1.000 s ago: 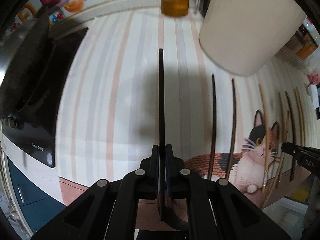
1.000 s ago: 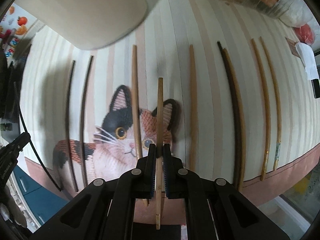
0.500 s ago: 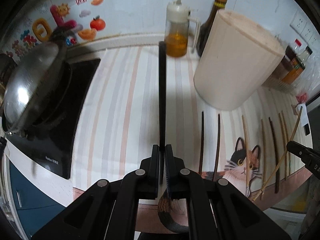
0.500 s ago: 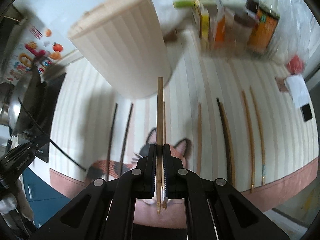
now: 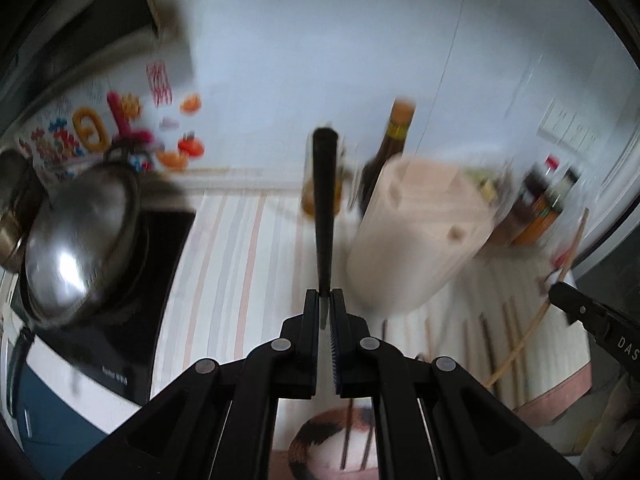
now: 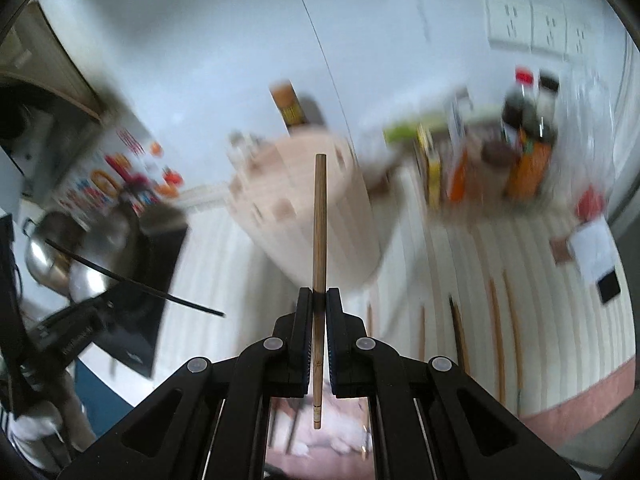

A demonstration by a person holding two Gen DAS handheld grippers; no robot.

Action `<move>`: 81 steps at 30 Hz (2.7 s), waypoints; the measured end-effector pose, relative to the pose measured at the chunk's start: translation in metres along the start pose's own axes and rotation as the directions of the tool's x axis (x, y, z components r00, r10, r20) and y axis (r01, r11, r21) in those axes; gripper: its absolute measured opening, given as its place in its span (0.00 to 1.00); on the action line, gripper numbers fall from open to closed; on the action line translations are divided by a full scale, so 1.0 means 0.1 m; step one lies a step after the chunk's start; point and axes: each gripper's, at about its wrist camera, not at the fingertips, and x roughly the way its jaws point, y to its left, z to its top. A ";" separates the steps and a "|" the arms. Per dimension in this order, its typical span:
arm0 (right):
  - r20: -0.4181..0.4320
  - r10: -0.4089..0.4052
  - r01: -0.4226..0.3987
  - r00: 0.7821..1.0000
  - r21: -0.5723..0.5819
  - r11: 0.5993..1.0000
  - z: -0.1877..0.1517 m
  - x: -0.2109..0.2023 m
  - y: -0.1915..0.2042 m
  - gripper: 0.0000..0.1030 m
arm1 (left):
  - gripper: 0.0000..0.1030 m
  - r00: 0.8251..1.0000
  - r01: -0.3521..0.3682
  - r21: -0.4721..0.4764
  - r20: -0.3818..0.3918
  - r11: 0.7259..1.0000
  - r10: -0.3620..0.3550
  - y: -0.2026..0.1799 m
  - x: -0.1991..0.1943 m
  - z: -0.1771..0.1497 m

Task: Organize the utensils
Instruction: 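Lift both chopsticks and carry them over the cream chopstick holder, then drop both chopsticks into the holder by opening both tools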

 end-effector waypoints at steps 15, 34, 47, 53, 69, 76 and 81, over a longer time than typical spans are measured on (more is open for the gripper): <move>0.272 0.019 -0.015 0.962 -0.017 1.000 1.46 -0.36 0.21 0.06 | 0.02 0.978 0.068 0.078 0.194 0.995 -0.082 -0.51 -0.41 1.20; 0.221 -0.019 0.026 0.975 -0.028 0.999 1.80 0.76 0.01 0.06 | 0.02 0.992 0.115 0.064 -0.056 0.991 -0.111 -0.71 0.82 1.48; 0.058 0.012 -0.008 0.998 -0.081 0.997 1.60 1.07 0.04 0.07 | 0.06 0.974 0.178 0.034 -0.147 0.983 -0.171 -0.77 0.93 1.35; 0.015 0.044 -0.044 0.999 -0.007 0.999 1.53 0.92 -0.14 0.22 | 0.09 0.988 0.113 0.041 -0.106 0.993 -0.108 -0.71 0.68 1.35; 0.077 -0.120 0.111 0.990 0.104 0.988 0.69 0.14 -0.64 0.78 | 1.00 0.996 -0.061 0.013 0.061 0.998 0.060 -0.36 0.29 0.59; 0.019 -0.163 0.160 0.987 0.108 0.981 0.15 0.34 -0.74 0.99 | 1.00 0.998 -0.061 0.024 -0.025 0.998 0.062 -0.32 0.50 0.11; -0.062 -0.182 0.187 0.981 0.088 0.978 -0.22 0.67 -0.78 0.99 | 1.00 0.988 -0.098 0.059 -0.110 0.993 0.104 -0.29 0.78 -0.30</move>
